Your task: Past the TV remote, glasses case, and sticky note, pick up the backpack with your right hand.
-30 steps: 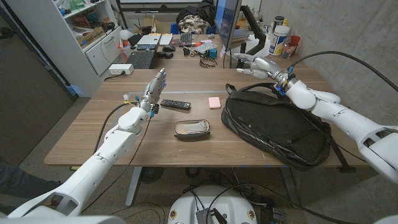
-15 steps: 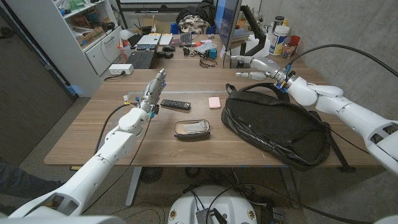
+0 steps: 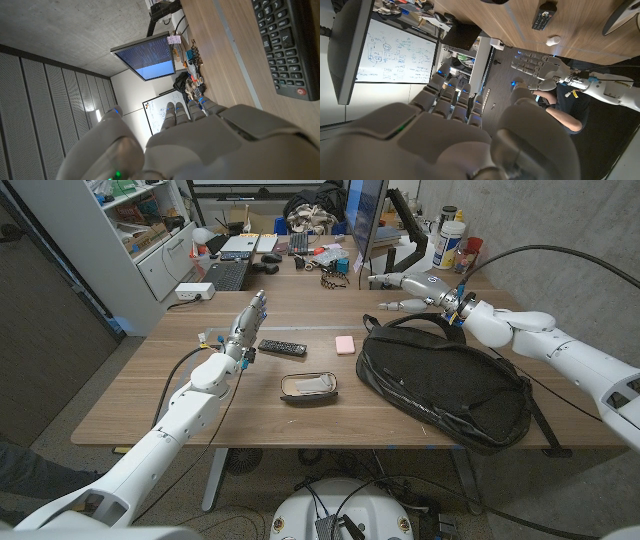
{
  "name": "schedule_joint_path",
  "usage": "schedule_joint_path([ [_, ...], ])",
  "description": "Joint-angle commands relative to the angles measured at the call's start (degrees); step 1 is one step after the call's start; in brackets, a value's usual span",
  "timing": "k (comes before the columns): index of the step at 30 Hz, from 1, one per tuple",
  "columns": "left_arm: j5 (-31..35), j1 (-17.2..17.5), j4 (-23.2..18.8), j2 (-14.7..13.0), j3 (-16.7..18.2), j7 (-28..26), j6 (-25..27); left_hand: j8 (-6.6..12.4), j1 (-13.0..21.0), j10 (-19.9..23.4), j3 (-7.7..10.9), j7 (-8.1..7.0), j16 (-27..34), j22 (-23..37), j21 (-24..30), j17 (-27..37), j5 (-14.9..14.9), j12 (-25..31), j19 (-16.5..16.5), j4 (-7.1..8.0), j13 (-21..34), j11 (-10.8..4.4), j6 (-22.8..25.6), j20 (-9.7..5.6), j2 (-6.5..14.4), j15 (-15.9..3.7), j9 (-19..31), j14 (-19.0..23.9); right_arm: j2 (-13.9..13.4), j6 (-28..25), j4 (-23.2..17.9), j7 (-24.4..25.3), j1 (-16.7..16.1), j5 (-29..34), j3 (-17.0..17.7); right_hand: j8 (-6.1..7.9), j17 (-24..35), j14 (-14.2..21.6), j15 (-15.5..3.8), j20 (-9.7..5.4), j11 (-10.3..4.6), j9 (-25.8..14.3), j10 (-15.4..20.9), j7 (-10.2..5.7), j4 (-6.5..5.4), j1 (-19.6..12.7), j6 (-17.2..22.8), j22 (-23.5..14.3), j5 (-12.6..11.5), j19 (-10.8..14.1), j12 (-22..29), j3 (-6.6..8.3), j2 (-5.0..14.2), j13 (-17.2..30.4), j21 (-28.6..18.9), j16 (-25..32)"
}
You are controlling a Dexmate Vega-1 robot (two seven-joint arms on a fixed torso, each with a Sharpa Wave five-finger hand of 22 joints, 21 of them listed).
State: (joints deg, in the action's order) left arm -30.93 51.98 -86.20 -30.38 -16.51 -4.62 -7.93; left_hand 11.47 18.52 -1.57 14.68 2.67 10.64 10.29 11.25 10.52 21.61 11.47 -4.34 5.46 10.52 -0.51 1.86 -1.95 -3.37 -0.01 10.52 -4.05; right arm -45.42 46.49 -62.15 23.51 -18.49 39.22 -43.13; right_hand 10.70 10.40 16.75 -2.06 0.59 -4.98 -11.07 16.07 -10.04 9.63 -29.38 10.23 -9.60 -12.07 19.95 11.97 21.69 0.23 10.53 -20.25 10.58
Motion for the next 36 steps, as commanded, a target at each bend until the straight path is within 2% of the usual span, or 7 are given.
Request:
schedule_joint_path([
  [1, 0.09, -0.25, 0.34, 0.32, -0.19, 0.21, -0.36, 0.06, 0.19, 0.03, -0.32, -0.13, 0.19, 0.05, 0.1, 0.1, -0.01, 0.11, -0.36, 0.07, 0.3, -0.34, 0.36, 0.14, 0.55, -0.3, 0.16, 0.01, -2.63, -2.75, -4.51, -3.32, 0.2, 3.03, -0.91, 0.16, 0.18, -0.55, 1.44, 0.72, -0.22, -0.14, -1.34, -0.03, -0.04, -0.95, -1.09, -0.23, 0.22, 0.44, -0.42, 0.63, -0.3, 0.32, 0.56, -0.09],
  [8, 0.01, -0.51, 0.87, 0.58, -0.31, 0.53, -0.62, 0.05, 0.19, 0.05, -0.39, -0.16, 0.19, 0.06, 0.08, 0.1, -0.03, 0.11, -0.44, 0.07, 0.31, -0.47, 0.38, 0.3, 0.58, -0.34, 0.16, 0.0, -3.36, -4.16, -6.6, -6.32, 0.51, 4.17, -1.25, -0.39, 0.24, -1.32, 2.7, 1.4, 0.08, -0.16, -3.57, 0.92, -0.27, -1.36, -3.65, -0.27, 0.4, 0.59, -0.96, 0.96, -0.66, 0.34, 1.3, -0.16],
  [16, -0.11, -0.78, 1.45, 0.82, -0.28, 0.82, -1.04, 0.03, 0.2, 0.04, -0.48, -0.16, 0.21, 0.06, 0.08, 0.11, -0.06, 0.1, -0.5, 0.08, 0.31, -0.5, 0.42, 0.39, 0.63, -0.32, 0.17, 0.05, -4.3, -6.07, -9.38, -10.31, 0.15, 4.09, -1.1, -0.62, 0.27, -2.79, 3.95, 3.17, 1.14, -0.18, -6.0, 2.3, -0.42, -1.81, -6.55, -0.31, 0.49, 0.24, -1.24, 1.25, -1.32, 0.37, 2.46, -0.33],
  [24, -0.29, -1.48, 2.52, 1.13, -0.38, 1.52, -1.47, 0.05, 0.2, 0.02, -0.57, -0.11, 0.18, 0.06, 0.09, 0.11, -0.08, 0.09, -0.54, 0.09, 0.31, -0.49, 0.53, 0.45, 0.68, -0.27, 0.17, -0.02, -4.76, -7.38, -11.63, -13.38, -0.59, 3.78, -0.86, -0.7, 0.28, -3.39, 4.62, 3.96, 2.0, -0.19, -7.61, 2.78, -0.54, -1.97, -8.4, -0.34, 0.49, 0.07, -1.37, 1.36, -1.73, 0.39, 3.15, -0.27],
  [36, -0.51, -2.66, 4.66, 1.77, -0.64, 2.83, -2.35, 0.02, 0.22, 0.04, -0.69, -0.18, 0.2, 0.07, 0.1, 0.11, -0.12, 0.1, -0.59, 0.11, 0.31, -0.47, 0.54, 0.55, 0.76, -0.33, 0.18, 0.02, -5.36, -9.84, -14.57, -17.89, -1.17, 4.67, -0.78, -0.44, 0.27, -5.29, 5.76, 5.71, 2.51, -0.2, -10.4, 3.4, -0.67, -2.13, -10.26, -0.37, 0.28, -1.06, -1.58, 1.33, -2.65, 0.42, 4.58, -0.49],
])
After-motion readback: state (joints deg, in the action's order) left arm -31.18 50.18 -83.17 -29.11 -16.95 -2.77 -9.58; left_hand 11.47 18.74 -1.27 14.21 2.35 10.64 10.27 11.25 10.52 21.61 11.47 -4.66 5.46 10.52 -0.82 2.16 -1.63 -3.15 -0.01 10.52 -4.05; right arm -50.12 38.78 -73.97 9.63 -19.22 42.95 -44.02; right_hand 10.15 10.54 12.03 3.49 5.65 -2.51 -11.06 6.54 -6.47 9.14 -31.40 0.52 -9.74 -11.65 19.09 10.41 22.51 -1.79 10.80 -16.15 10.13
